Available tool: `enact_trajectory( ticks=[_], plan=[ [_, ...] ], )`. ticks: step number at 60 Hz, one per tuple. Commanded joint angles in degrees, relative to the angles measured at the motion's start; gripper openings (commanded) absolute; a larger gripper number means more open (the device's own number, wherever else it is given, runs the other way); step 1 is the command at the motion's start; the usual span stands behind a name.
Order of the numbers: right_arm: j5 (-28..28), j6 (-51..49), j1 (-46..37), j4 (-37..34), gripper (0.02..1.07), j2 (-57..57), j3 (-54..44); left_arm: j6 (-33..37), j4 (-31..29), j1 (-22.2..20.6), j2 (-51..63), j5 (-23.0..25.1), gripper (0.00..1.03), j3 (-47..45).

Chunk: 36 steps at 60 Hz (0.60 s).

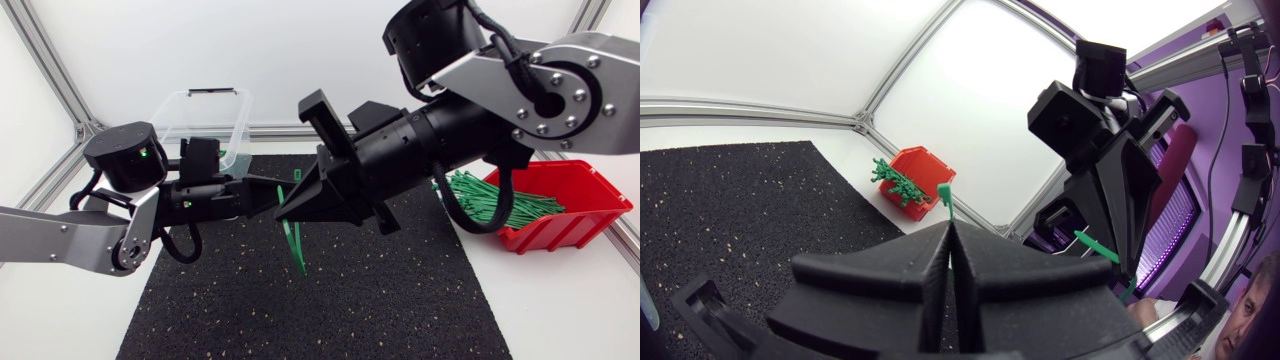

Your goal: Take a green cable tie from the red box, thread the tail through the head to close it, then place it in the transparent bin on the left.

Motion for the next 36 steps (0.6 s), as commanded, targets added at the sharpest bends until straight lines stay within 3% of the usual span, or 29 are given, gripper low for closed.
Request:
enact_trajectory(
  ticks=[1,36],
  plan=[
    [-0.5,2.9,-0.8,1.2,0.07,0.5,-1.9,-1.2,1.1,0.6,0.0,0.0,0.03,-0.1],
    [-3.3,4.6,-3.7,7.1,0.07,-2.6,-5.8,2.6,1.1,0.6,-6.8,-1.0,0.03,-4.5]
  ],
)
